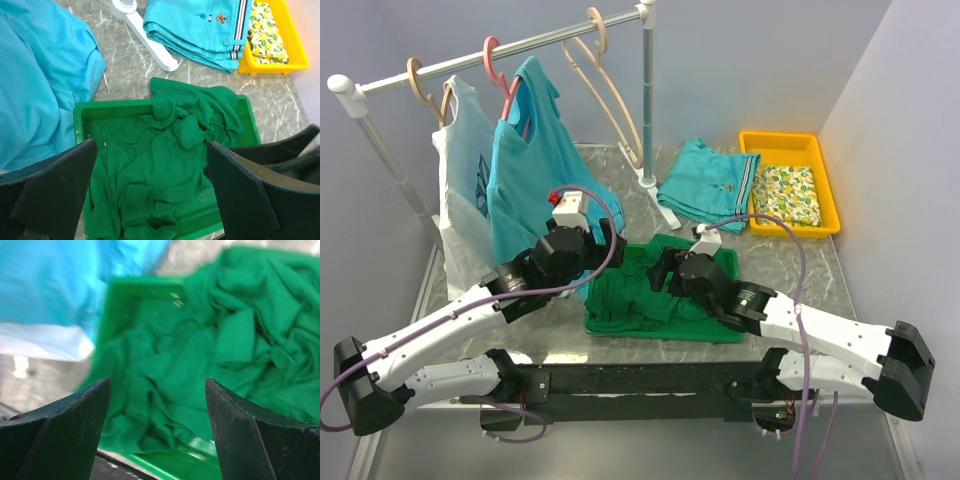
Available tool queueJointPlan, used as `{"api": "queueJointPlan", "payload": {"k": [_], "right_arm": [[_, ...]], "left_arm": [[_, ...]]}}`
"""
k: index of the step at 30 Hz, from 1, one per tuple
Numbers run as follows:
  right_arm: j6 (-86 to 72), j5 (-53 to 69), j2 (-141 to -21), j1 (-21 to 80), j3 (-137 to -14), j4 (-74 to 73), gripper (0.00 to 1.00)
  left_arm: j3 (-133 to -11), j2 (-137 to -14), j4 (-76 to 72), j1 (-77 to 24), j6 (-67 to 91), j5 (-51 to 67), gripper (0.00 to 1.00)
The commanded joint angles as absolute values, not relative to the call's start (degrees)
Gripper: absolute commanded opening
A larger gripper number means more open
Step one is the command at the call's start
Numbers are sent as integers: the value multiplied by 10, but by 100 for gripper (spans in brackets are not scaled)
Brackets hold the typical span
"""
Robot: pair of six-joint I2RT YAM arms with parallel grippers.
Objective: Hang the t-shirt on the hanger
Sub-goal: Pick up the T-shirt and place it in the bin.
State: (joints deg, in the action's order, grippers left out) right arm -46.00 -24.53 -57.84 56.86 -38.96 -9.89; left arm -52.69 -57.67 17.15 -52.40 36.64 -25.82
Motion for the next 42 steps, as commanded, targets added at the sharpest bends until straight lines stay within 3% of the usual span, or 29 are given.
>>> {"api": "queueJointPlan", "payload": {"k": [1,6,13,22,28,35,39,42], "right_arm": [[-469,-246,-626,573,-400,-146,83],[-478,-227,-673,573,-397,-159,83],[-490,-302,-705,567,-407,-158,87],[-469,-270,-754,483,-405,-85,87],[-464,-240,-792,483,-417,-52,81],[-463,-236,-813,483,-421,-49,51],[-461,-242,-824,482,-442,-89,56],[-457,-258,-779,494,-425,-107,72]], "left_arm": [[-537,-584,190,-526,363,-277,96],[-530,-597,220,-526,378,-294,96],[-515,-612,230,-526,396,-282,97],[-508,-607,246,-526,401,-281,96],[-508,-613,246,-526,400,-273,96],[-504,-622,250,-526,404,-276,96],[-501,-628,267,-526,414,-293,96],[-502,-639,286,-525,426,-304,97]]}}
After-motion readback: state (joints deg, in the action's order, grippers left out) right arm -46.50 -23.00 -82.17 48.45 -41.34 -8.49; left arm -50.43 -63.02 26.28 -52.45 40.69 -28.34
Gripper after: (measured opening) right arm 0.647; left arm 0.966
